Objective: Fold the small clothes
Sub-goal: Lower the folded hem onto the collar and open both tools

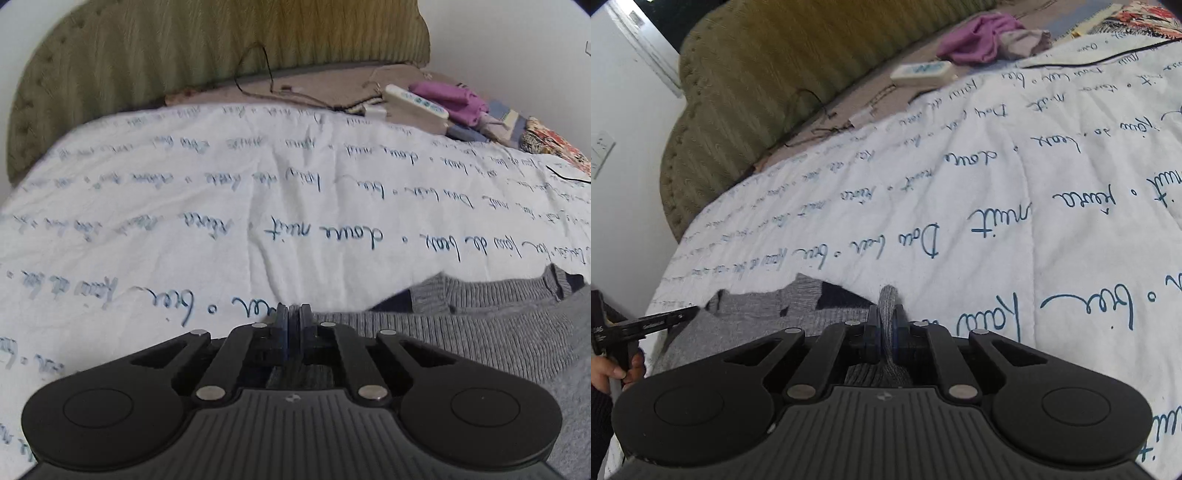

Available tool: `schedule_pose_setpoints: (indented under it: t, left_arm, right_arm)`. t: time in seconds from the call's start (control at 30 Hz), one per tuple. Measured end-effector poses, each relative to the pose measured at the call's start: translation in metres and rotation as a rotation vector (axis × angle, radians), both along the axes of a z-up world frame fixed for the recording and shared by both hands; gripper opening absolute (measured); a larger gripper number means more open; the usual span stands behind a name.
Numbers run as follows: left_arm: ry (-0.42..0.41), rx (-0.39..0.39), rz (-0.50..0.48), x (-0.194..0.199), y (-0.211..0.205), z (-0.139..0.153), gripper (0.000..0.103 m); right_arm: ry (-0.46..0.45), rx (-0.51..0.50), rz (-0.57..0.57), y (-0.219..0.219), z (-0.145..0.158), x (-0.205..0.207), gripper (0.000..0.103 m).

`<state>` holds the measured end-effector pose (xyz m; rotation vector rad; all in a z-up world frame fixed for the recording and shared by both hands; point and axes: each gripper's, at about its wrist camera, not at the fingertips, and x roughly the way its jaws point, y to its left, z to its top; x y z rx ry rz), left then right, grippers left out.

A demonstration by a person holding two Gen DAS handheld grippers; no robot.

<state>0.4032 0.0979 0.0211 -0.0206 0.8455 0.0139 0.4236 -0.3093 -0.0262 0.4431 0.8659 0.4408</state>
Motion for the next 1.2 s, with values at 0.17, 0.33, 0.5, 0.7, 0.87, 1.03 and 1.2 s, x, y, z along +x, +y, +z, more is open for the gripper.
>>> schedule_pose_setpoints:
  t: [0.17, 0.33, 0.5, 0.7, 0.87, 1.03, 1.2]
  left_arm:
    - [-0.127, -0.039, 0.065, -0.013, 0.011, 0.032, 0.004]
    - [-0.098, -0.007, 0.099, 0.000, 0.014, 0.022, 0.004]
    - [-0.054, 0.089, 0.120, 0.005, 0.004, -0.016, 0.004]
    - [-0.191, 0.174, 0.127, -0.030, -0.010, 0.015, 0.008]
    - [-0.332, 0.108, 0.060, -0.088, -0.043, 0.045, 0.036]
    - [-0.164, 0.134, -0.067, -0.085, -0.094, -0.001, 0.045]
    - [-0.167, 0.062, -0.010, -0.077, -0.076, -0.024, 0.065]
  right_arm:
    - [-0.112, 0.139, -0.067, -0.024, 0.030, -0.016, 0.008]
    - [-0.088, 0.133, -0.143, -0.037, 0.023, -0.003, 0.008]
    - [-0.014, 0.044, -0.152, -0.022, -0.017, 0.002, 0.008]
    - [0.007, 0.050, -0.217, -0.023, -0.010, -0.011, 0.022]
    - [-0.242, -0.139, -0.178, 0.004, 0.046, -0.078, 0.022]
    - [-0.282, -0.352, 0.073, 0.084, 0.029, -0.120, 0.031]
    - [-0.301, -0.355, 0.079, 0.088, -0.009, -0.130, 0.030]
